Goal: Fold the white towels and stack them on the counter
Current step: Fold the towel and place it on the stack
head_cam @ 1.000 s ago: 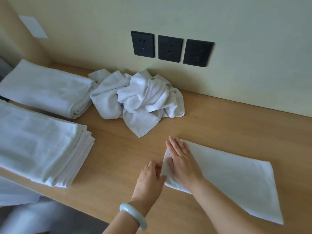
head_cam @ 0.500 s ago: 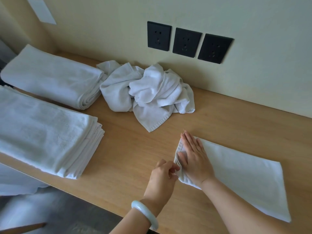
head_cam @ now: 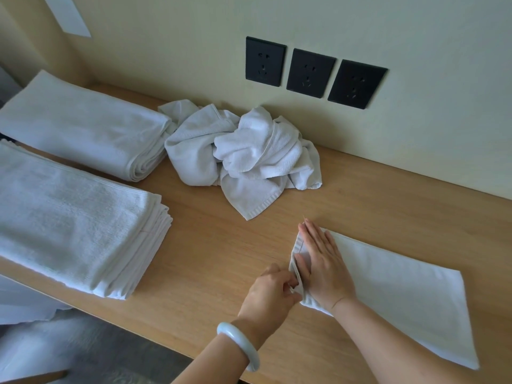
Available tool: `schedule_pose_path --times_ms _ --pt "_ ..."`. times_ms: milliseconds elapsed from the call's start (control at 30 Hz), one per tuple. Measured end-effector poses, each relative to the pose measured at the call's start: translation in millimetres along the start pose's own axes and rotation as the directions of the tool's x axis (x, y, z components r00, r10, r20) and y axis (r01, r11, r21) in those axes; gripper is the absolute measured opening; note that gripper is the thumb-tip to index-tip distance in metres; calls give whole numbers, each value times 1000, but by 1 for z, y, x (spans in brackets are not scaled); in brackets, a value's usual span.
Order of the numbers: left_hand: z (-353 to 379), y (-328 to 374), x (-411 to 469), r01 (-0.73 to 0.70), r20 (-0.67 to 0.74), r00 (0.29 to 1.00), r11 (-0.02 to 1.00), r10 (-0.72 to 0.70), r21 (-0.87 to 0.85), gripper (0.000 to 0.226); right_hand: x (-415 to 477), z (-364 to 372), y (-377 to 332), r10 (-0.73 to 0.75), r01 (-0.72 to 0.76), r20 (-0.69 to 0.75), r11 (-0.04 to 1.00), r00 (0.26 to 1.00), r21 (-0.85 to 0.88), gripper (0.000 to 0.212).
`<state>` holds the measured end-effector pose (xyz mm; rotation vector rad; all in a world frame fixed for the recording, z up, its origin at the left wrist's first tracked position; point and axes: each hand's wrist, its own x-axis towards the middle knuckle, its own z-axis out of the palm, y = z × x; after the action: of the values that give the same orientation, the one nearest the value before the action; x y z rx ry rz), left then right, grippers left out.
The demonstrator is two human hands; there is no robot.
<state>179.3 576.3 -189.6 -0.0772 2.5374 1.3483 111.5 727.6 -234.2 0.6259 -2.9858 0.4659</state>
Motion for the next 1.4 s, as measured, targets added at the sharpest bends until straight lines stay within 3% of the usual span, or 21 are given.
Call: schedule_pose_path --times_ms 167,367,500,567,633,700,767,867,967,1200,1400 --pt "-5 -3 0 157 79 984 987 -159 30 29 1 3 2 5 -5 16 999 1000 -35 56" --pt "-18 -2 0 306 216 931 952 -294 -19 25 -1 1 2 -19 24 62 997 998 -80 56" --pt "-20 3 3 334 166 931 942 -326 -20 18 0 0 1 -15 21 78 997 997 -78 56" --pt "-18 7 3 256 6 966 962 -257 91 14 0 -1 0 -22 26 96 999 995 -41 59" --pt "-11 14 6 73 -159 987 971 -37 229 14 3 -7 -3 38 -43 54 995 998 92 62" --pt "5 26 14 -121 -166 970 948 176 294 28 1 -16 -5 196 -170 -100 959 975 227 58" --pt "28 33 27 -239 -95 948 875 304 421 43 -7 -19 0 311 -276 -202 943 928 184 53" --pt "58 27 45 -301 59 942 758 330 579 54 -30 -14 19 367 -362 -124 930 922 64 51" --pt "67 11 49 -333 104 926 653 364 681 58 -54 -15 52 278 -280 -45 959 960 -53 54" --pt "71 8 49 -321 69 916 617 395 719 61 -111 -55 137 411 -409 -24 900 911 -148 62" --pt "70 10 48 -313 91 923 592 374 743 62 -148 -77 198 564 -556 59 824 824 -111 78"
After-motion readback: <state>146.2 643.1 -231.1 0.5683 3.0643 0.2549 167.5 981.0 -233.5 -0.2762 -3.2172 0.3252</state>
